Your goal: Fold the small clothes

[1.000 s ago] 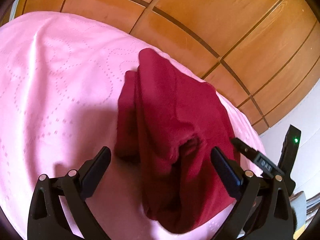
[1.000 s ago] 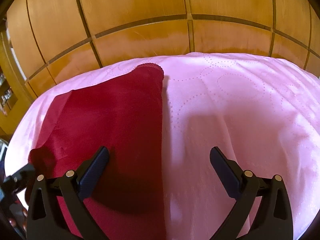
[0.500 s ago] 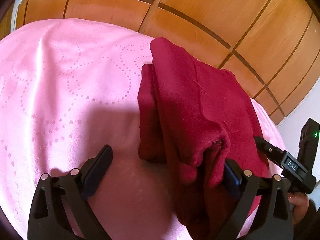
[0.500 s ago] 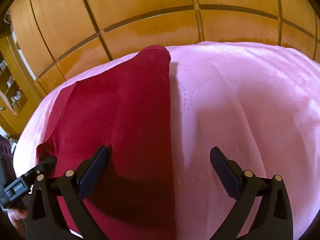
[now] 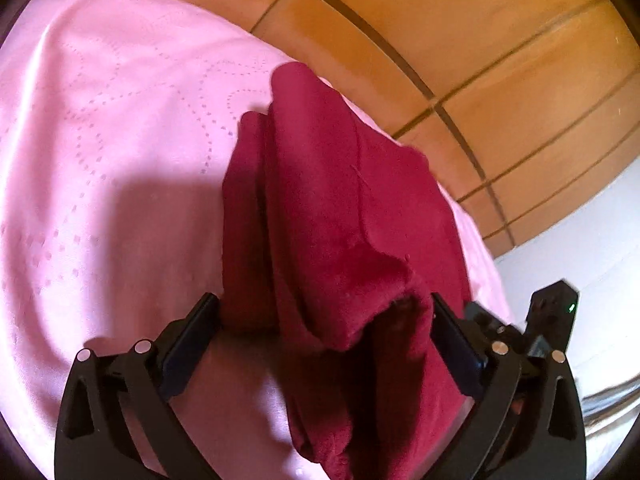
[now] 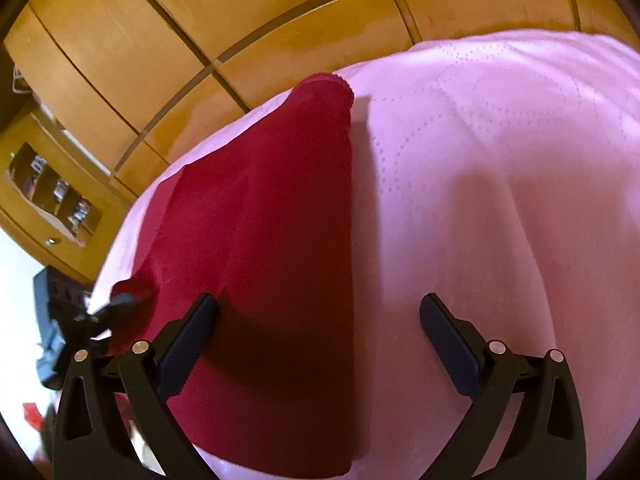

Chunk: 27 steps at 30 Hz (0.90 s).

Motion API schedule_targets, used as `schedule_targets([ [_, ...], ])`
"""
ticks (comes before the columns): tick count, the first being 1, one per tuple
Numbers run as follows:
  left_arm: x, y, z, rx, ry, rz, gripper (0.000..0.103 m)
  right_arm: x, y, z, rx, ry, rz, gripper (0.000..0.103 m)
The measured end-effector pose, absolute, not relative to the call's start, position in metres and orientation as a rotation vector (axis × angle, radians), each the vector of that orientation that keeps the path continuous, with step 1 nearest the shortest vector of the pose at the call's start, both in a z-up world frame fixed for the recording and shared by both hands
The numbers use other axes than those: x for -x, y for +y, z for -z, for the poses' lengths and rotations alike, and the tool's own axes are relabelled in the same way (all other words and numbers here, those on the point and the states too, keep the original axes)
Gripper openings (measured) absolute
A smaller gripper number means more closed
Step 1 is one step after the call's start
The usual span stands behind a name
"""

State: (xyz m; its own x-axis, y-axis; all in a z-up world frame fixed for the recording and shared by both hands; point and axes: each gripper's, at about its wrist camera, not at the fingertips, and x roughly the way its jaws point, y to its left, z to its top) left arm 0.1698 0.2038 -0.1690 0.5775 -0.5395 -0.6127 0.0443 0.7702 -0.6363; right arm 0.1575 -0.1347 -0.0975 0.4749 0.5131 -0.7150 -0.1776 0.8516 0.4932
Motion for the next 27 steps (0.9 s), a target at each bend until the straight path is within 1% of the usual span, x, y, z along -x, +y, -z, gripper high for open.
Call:
schedule_targets([
  [5,-0.183,0.203,0.167,0.559,0.928,0.384,0.1,-0.16,-0.138,0.104,-0.428,1.019,-0.449,0.1],
  [10,-0.198,0.21,0.17,0.596,0.949,0.406,0.1,-0.166,-0.142,0.107,-0.469,1.035,-0.494,0.1],
  [17,-0.181,0.187,0.169,0.489,0.947,0.493,0.099,-0.179,-0.144,0.109,-0.567,1.047,-0.546,0.1],
  [18,-0.181,0.189,0.169,0.491,0.945,0.504,0.097,-0.179,-0.143,0.108,-0.579,1.048,-0.556,0.099],
  [19,-0.181,0.193,0.169,0.498,0.946,0.508,0.095,-0.179,-0.143,0.107,-0.588,1.047,-0.567,0.098],
  [21,-0.184,0.2,0.171,0.52,0.949,0.507,0.085,-0.18,-0.141,0.108,-0.622,1.048,-0.601,0.095],
  [22,-0.186,0.204,0.172,0.538,0.95,0.507,0.083,-0.18,-0.142,0.108,-0.631,1.047,-0.611,0.094],
  [23,-0.187,0.205,0.172,0.543,0.951,0.506,0.082,-0.181,-0.141,0.109,-0.642,1.049,-0.625,0.086],
  [24,-0.189,0.205,0.172,0.54,0.952,0.506,0.081,-0.182,-0.139,0.111,-0.649,1.055,-0.635,0.081],
  [27,-0.194,0.196,0.172,0.507,0.953,0.509,0.078,-0.186,-0.133,0.115,-0.634,1.069,-0.622,0.079],
])
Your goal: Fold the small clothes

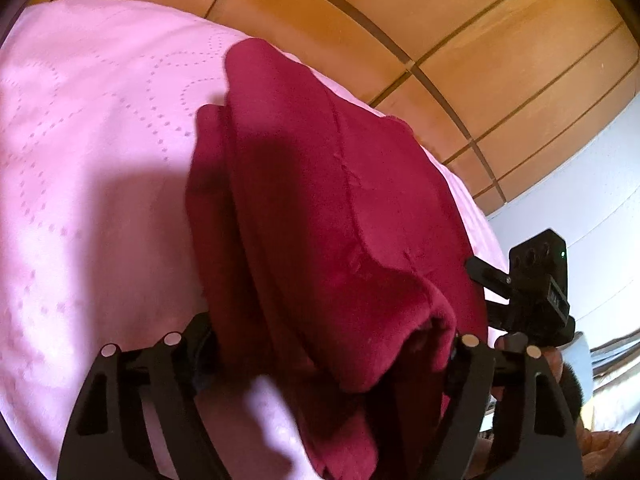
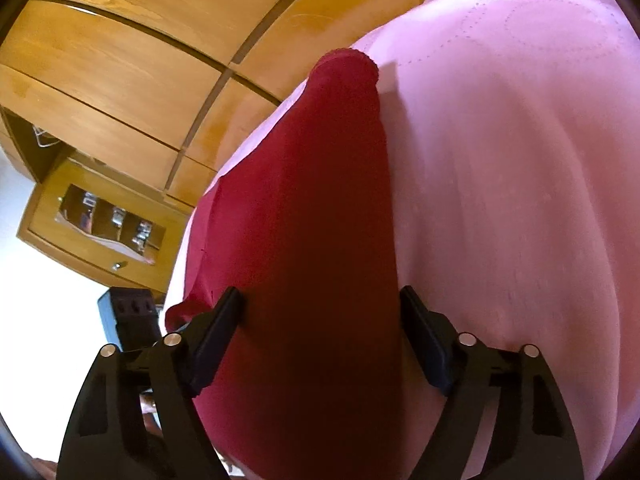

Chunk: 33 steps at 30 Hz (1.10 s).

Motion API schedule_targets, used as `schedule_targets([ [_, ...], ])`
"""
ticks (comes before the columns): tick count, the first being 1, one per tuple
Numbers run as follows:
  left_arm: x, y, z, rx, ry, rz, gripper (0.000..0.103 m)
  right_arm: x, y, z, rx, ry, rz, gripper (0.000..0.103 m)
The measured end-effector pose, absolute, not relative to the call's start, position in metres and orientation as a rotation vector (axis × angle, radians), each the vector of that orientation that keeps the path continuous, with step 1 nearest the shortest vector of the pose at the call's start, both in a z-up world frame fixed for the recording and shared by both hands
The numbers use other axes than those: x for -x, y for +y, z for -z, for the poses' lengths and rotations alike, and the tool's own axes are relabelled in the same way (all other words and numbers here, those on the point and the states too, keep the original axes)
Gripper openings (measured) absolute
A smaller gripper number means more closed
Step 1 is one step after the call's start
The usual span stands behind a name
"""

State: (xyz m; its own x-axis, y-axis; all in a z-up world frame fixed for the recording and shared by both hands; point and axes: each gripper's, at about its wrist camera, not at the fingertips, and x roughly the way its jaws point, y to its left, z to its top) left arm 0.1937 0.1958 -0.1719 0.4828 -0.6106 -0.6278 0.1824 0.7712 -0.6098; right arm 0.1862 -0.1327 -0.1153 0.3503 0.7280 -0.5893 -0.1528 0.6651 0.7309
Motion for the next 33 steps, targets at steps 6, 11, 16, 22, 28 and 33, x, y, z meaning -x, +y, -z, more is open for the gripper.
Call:
schedule_targets([
  [6,-0.197,0.187,0.174,0.483,0.936,0.496,0.073,-0.192,-0.116,0.113,-0.567,1.044,-0.6,0.079],
  [11,-0.192,0.182,0.169,0.496,0.915,0.489,0.056,-0.185,-0.113,0.108,-0.536,0.998,-0.585,0.075],
  [16,-0.182,0.165,0.153,0.441,0.869,0.502,0.05,-0.181,-0.115,0.101,-0.526,0.952,-0.602,0.068],
  [22,-0.172,0.152,0.134,0.425,0.823,0.524,0.049,-0.173,-0.115,0.084,-0.513,0.883,-0.65,0.067],
  [28,-0.164,0.148,0.116,0.429,0.775,0.534,0.049,-0.161,-0.119,0.067,-0.471,0.826,-0.661,0.065],
  [33,-0.159,0.141,0.1,0.393,0.736,0.546,0.049,-0.153,-0.129,0.053,-0.478,0.775,-0.663,0.065],
])
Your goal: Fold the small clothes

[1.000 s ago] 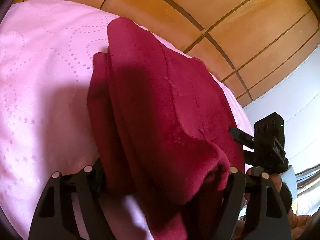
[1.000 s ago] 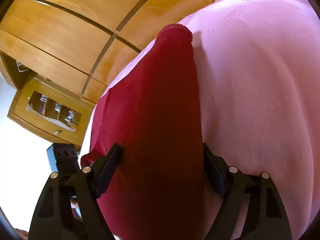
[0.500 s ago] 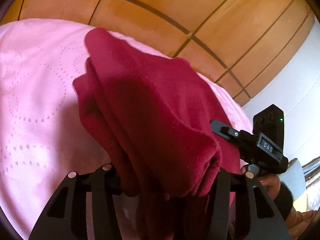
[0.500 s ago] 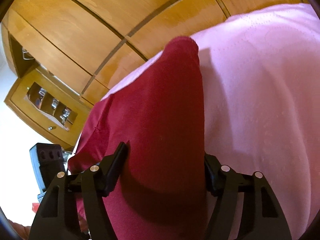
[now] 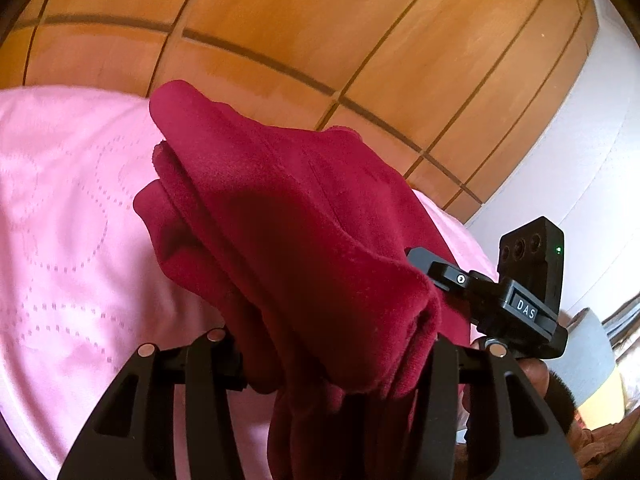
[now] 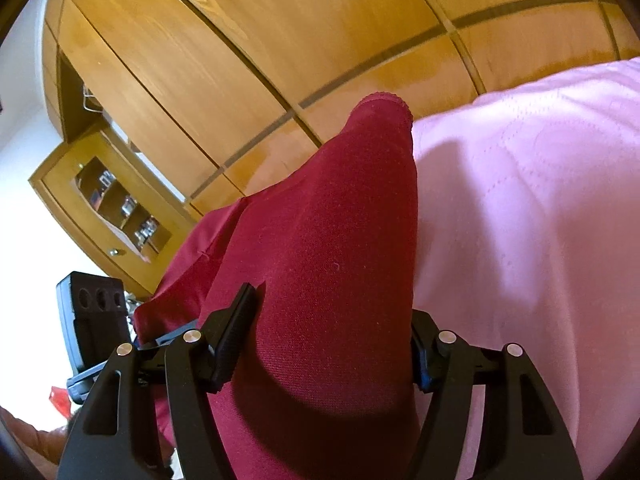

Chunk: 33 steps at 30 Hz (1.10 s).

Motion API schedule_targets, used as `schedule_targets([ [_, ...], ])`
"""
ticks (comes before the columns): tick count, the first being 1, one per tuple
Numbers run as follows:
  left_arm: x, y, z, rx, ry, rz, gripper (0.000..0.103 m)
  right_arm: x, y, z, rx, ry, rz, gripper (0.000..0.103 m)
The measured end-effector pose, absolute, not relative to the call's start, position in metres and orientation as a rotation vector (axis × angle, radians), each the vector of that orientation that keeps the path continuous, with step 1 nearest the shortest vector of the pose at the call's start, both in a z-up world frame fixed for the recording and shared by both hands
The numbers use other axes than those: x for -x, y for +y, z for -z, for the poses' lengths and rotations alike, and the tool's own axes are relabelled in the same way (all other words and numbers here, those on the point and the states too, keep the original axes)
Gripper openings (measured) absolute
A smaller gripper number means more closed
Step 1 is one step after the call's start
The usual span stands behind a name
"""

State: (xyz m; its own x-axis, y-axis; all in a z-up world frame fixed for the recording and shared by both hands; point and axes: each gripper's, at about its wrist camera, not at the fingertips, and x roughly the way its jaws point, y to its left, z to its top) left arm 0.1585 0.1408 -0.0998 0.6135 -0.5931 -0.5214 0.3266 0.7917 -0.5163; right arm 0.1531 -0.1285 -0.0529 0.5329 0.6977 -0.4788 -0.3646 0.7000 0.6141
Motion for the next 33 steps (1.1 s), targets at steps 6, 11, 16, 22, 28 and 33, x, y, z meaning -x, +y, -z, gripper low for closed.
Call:
schedule_targets([
  [6,-0.16,0.126,0.085,0.362,0.709,0.565,0.049,-0.146,-0.147,0.039,-0.481,0.72,-0.649,0.065],
  [11,-0.167,0.11,0.081,0.344,0.705,0.581,0.049,-0.14,-0.165,0.035,-0.477,0.694,-0.622,0.065],
  [16,-0.183,0.091,0.079,0.341,0.716,0.601,0.049,-0.14,-0.186,0.028,-0.47,0.672,-0.581,0.065],
  [22,-0.209,0.056,0.079,0.307,0.719,0.648,0.049,-0.144,-0.219,0.021,-0.446,0.635,-0.506,0.065],
  [28,-0.236,0.024,0.089,0.282,0.753,0.657,0.049,-0.159,-0.251,0.03,-0.481,0.633,-0.449,0.065],
  [33,-0.258,0.003,0.094,0.252,0.774,0.666,0.049,-0.167,-0.264,0.033,-0.433,0.615,-0.419,0.065],
])
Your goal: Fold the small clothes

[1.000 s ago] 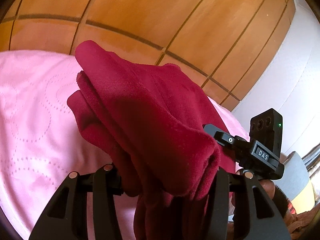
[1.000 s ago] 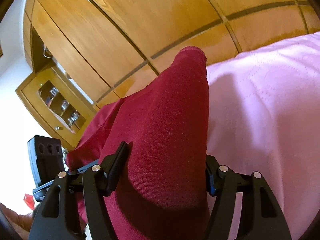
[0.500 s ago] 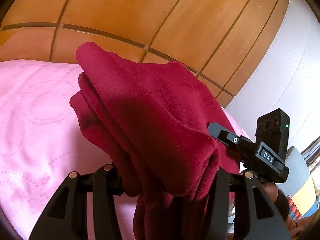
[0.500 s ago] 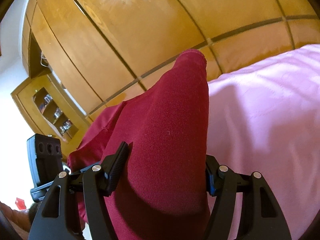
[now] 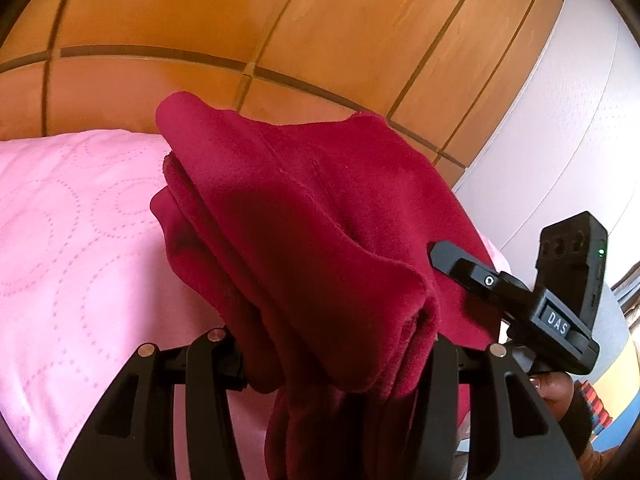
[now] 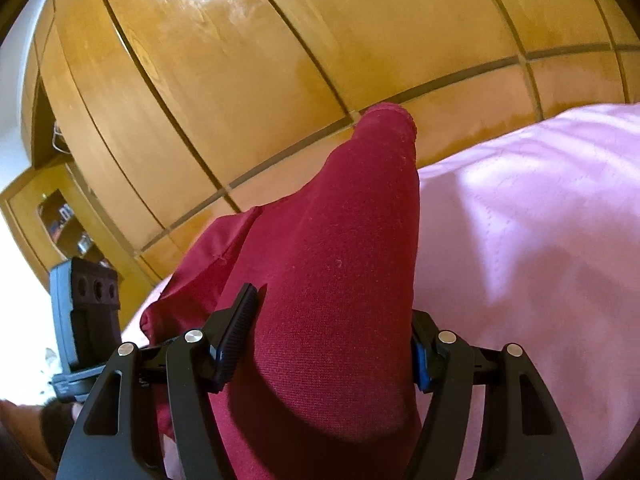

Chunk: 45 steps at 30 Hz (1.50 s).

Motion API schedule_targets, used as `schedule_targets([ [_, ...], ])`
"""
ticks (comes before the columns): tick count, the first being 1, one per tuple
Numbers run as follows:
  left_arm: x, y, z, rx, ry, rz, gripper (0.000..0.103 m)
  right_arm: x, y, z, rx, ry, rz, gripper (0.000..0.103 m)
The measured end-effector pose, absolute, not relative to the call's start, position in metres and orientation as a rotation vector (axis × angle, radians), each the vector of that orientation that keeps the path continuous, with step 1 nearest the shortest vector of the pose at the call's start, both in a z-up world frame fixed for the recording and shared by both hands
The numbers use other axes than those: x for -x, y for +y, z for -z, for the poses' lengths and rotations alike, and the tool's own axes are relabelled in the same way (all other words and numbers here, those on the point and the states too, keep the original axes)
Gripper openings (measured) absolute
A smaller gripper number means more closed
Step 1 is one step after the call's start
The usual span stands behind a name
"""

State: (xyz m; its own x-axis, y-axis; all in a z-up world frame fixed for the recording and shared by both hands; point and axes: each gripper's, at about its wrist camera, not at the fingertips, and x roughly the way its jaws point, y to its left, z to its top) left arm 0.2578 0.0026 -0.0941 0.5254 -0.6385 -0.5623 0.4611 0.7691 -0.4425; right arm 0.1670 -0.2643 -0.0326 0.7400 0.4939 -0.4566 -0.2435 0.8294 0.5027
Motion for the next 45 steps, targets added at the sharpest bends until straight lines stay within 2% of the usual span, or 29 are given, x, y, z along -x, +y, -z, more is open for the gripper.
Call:
schedule_targets([
  [10,-0.296,-0.041,0.101,0.195,0.75,0.695,0.049,-0.191,-0.307,0.048,-0.465,0.57,-0.342,0.065],
  [17,-0.317,-0.053,0.132,0.166,0.827,0.631,0.05,-0.217,-0.306,0.082,-0.427,0.656,-0.278,0.065],
  [19,-0.318,-0.05,0.141,0.183,0.836,0.613,0.054,-0.218,-0.311,0.098,-0.446,0.683,-0.247,0.065],
  [20,-0.32,-0.048,0.145,0.194,0.842,0.608,0.06,-0.218,-0.316,0.103,-0.481,0.689,-0.248,0.065],
  [21,-0.321,-0.043,0.149,0.216,0.852,0.597,0.068,-0.218,-0.322,0.107,-0.528,0.695,-0.253,0.068],
  [24,-0.328,-0.035,0.155,0.291,0.882,0.598,0.076,-0.222,-0.331,0.116,-0.593,0.719,-0.258,0.074],
  [32,-0.328,-0.04,0.153,0.285,0.876,0.596,0.083,-0.221,-0.332,0.117,-0.597,0.715,-0.259,0.079],
  [43,-0.326,-0.046,0.148,0.249,0.864,0.547,0.091,-0.209,-0.333,0.113,-0.602,0.677,-0.222,0.095],
  [45,-0.324,-0.048,0.145,0.228,0.86,0.513,0.095,-0.205,-0.334,0.113,-0.597,0.678,-0.197,0.097],
])
